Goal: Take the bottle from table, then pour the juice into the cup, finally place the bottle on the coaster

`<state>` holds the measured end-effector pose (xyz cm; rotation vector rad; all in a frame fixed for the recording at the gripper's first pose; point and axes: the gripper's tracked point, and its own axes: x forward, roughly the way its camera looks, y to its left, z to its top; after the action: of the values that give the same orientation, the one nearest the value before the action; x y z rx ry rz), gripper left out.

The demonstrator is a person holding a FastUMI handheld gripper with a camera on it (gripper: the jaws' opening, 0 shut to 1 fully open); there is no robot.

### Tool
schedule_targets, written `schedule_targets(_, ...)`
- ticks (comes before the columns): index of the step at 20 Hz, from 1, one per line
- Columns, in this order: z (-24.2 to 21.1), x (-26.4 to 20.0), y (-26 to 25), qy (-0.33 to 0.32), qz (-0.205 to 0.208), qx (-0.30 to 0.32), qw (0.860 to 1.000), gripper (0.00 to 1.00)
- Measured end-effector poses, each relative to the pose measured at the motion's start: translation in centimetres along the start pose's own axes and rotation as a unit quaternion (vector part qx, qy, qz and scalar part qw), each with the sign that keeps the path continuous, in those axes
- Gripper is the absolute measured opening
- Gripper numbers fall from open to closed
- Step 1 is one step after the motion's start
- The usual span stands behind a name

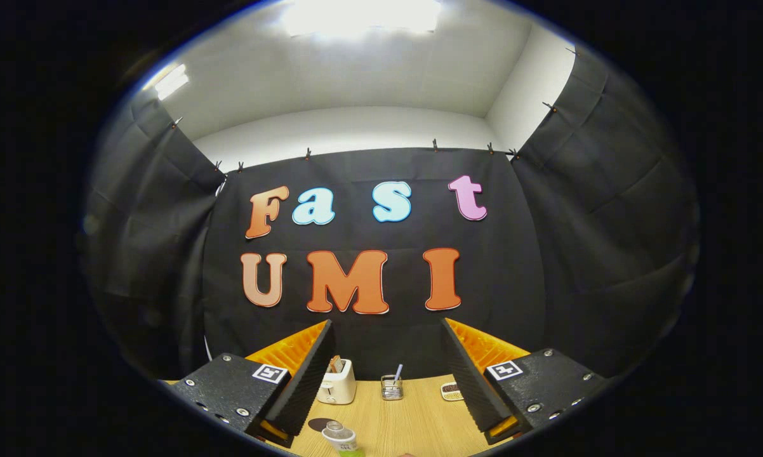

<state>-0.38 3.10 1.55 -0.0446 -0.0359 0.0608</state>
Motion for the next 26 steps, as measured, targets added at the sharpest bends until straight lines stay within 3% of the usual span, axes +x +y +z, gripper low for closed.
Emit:
schedule_targets(13,-2.6,0.0,1.3,0.019,0.019,0.005,1.000,0.98)
schedule_targets(26,-13.8,-0.3,4.8,0.072,0.064,-0.016,0.995,0.98)
